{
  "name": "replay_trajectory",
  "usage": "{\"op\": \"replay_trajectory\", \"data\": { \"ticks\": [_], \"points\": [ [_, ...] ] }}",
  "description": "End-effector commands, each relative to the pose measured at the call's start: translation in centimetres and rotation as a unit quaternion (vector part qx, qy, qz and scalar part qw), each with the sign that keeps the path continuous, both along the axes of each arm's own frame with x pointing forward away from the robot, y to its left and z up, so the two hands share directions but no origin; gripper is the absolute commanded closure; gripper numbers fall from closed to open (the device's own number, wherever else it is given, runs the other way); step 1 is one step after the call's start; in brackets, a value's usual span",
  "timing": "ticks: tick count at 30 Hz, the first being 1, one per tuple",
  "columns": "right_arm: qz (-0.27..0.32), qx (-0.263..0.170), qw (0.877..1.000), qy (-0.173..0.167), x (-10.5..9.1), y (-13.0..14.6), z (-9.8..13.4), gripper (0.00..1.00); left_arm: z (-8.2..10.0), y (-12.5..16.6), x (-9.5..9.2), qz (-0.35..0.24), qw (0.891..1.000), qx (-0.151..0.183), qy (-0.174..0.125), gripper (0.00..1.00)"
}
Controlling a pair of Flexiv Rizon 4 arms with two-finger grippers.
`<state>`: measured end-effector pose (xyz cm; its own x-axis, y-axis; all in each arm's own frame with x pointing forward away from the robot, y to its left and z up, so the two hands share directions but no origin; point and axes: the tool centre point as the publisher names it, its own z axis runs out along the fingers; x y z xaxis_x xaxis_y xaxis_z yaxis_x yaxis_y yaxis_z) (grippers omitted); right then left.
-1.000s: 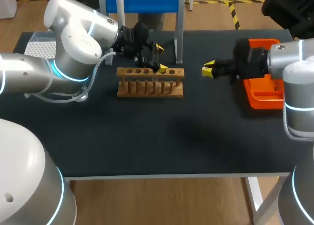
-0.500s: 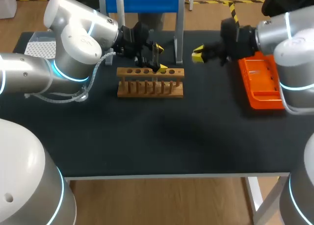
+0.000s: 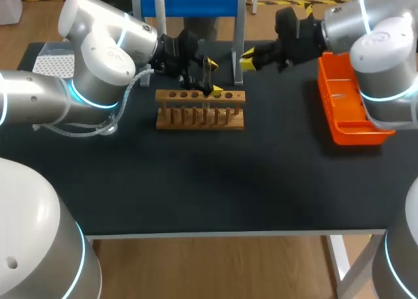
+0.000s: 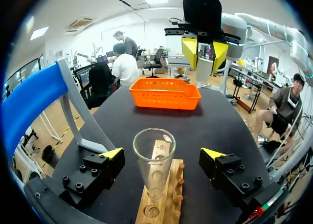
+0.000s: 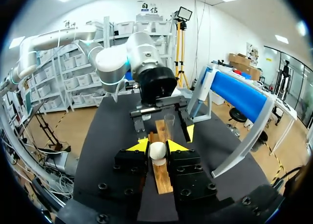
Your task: Invert the test tube, pick up the pipette, mount the tip to pipette, aspirate from beaker and dispense into the tube, eject the tip, return the pipette, and cap with the stopper.
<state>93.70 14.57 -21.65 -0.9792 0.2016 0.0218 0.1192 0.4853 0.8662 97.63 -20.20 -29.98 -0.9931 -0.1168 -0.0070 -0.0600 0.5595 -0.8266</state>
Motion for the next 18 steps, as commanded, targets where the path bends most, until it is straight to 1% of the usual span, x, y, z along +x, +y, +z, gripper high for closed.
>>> {"op": "replay_trajectory", "data": {
  "ticks": [1, 7, 18],
  "points": [
    [0.009, -0.006, 1.000, 0.003, 0.9, 1.1, 0.7, 1.00, 0.0, 0.0, 0.0, 0.000, 1.000, 0.000, 0.000, 0.00],
    [0.017, -0.008, 1.000, 0.001, 1.3, 2.6, 1.2, 1.00, 0.0, 0.0, 0.0, 0.000, 1.000, 0.000, 0.000, 0.00],
    [0.031, -0.015, 0.999, 0.003, 1.8, 5.0, 1.3, 1.00, 0.0, 0.0, 0.0, 0.000, 1.000, 0.000, 0.000, 0.00]
  ]
}}
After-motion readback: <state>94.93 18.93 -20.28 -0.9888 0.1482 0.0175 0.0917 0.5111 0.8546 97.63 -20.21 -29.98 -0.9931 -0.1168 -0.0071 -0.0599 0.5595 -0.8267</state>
